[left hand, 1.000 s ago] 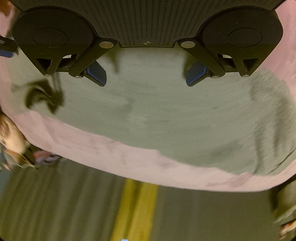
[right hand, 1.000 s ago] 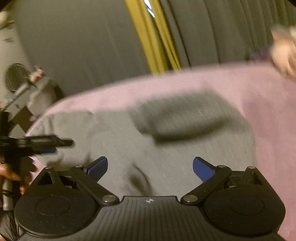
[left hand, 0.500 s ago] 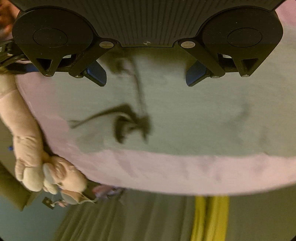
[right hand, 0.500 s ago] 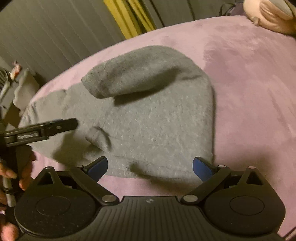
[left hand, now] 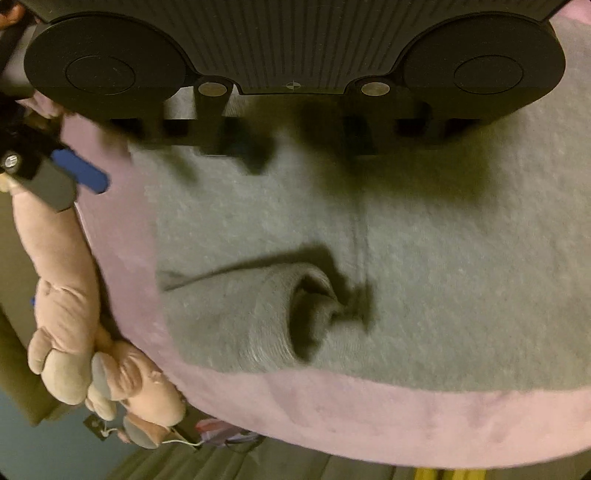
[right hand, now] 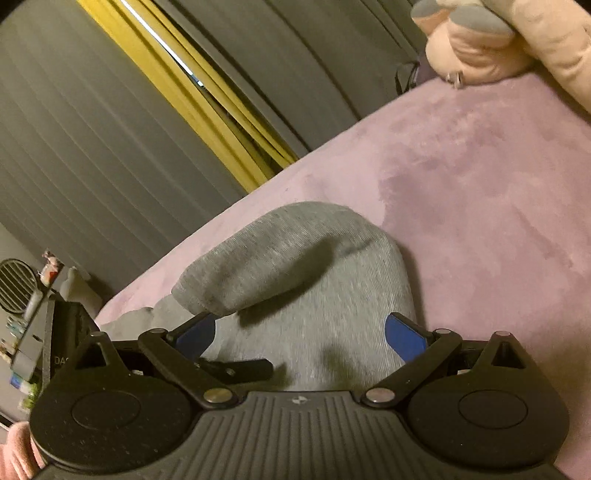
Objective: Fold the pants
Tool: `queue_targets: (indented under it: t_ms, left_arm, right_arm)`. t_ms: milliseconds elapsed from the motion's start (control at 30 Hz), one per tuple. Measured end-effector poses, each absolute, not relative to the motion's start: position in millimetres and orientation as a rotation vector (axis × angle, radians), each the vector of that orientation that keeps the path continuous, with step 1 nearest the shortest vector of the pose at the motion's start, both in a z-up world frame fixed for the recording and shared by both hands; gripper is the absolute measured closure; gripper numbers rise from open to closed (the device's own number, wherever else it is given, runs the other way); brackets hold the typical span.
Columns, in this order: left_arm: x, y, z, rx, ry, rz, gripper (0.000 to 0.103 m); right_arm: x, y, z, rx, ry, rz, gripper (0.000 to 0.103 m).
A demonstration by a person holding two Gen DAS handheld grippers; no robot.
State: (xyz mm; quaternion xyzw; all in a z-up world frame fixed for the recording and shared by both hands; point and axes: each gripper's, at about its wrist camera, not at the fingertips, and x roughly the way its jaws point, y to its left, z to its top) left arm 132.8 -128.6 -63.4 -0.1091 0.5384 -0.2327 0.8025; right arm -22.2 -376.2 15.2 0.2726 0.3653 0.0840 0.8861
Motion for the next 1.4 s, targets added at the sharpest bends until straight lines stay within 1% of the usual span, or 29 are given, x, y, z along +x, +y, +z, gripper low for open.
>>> queue_targets:
  t_ms: [133, 300, 433, 500, 567, 600, 633, 667, 700, 733, 767, 800, 833, 900, 1000, 1067, 1167, 1200, 1233, 1267, 1333, 1400]
  left_arm:
    - [126, -106, -49, -0.373, 1.101, -0.531, 0.088]
    - [107, -80, -11, -0.426, 0.99, -0.538, 0.089]
    - [89, -50, 20, -0.314, 0.867, -0.513, 0.088]
    - [83, -31, 24, -0.213, 0.838, -0.45, 0.088]
    - [80, -15, 18, -0.148, 0.854, -0.396, 0.086]
    - [81, -10, 10, -0.111, 0.901, -0.377, 0.08]
    - [83, -7, 2, -0.088, 0.96, -0.373, 0.072]
    - [83, -5, -5, -0.078, 1.008, -0.386, 0.068]
    - [83, -5, -8, -0.07, 1.026, -0.394, 0.06]
    - [82, -5, -8, -0.06, 1.009, -0.39, 0.049]
    - [83, -6, -5, -0.056, 0.978, -0.386, 0.042]
    - [86, -5, -2, -0.065, 0.943, -0.386, 0.031]
    - [91, -3, 0, -0.089, 0.917, -0.387, 0.025]
    - [109, -5, -2, -0.143, 0.908, -0.38, 0.024]
    - [140, -6, -12, -0.199, 0.931, -0.324, 0.024]
    - [160, -11, -25, -0.259, 0.986, -0.325, 0.025]
    - [174, -18, -43, -0.259, 1.04, -0.308, 0.028]
    - [178, -21, -48, -0.249, 1.049, -0.296, 0.04]
    - [182, -24, -51, -0.243, 1.053, -0.284, 0.06]
    - [185, -24, -54, -0.251, 1.065, -0.272, 0.064]
    - [189, -21, -56, -0.326, 1.077, -0.284, 0.077]
    - [184, -18, -47, -0.349, 1.039, -0.302, 0.08]
  right_arm:
    - [-24, -374, 22, 0.568, 0.706, 0.177, 0.004]
    - [-14, -376, 10, 0.596, 0.842, 0.153, 0.004]
    - [-11, -373, 8, 0.595, 0.888, 0.175, 0.004]
    - [-10, -368, 8, 0.573, 0.895, 0.184, 0.004]
    - [-10, -364, 9, 0.544, 0.909, 0.194, 0.004]
    - [-9, -361, 8, 0.528, 0.918, 0.198, 0.004]
    - [-8, -358, 8, 0.515, 0.928, 0.201, 0.004]
    - [-5, -355, 7, 0.497, 0.941, 0.2, 0.004]
    - [-3, -352, 7, 0.477, 0.949, 0.198, 0.004]
    - [-3, -348, 8, 0.452, 0.951, 0.193, 0.004]
    - [-3, -345, 10, 0.429, 0.945, 0.186, 0.004]
    - [-5, -342, 13, 0.402, 0.934, 0.178, 0.004]
    - [-8, -338, 17, 0.373, 0.912, 0.175, 0.004]
    - [-13, -331, 25, 0.33, 0.855, 0.171, 0.004]
    - [-18, -321, 34, 0.296, 0.775, 0.195, 0.004]
    - [-17, -316, 38, 0.263, 0.738, 0.215, 0.004]
    - [-10, -307, 33, 0.21, 0.772, 0.245, 0.004]
    - [-7, -303, 29, 0.191, 0.798, 0.239, 0.004]
    - [-3, -300, 25, 0.181, 0.832, 0.229, 0.004]
    - [1, -298, 21, 0.181, 0.854, 0.228, 0.004]
    - [3, -297, 17, 0.184, 0.871, 0.218, 0.004]
    - [5, -299, 15, 0.193, 0.873, 0.207, 0.004]
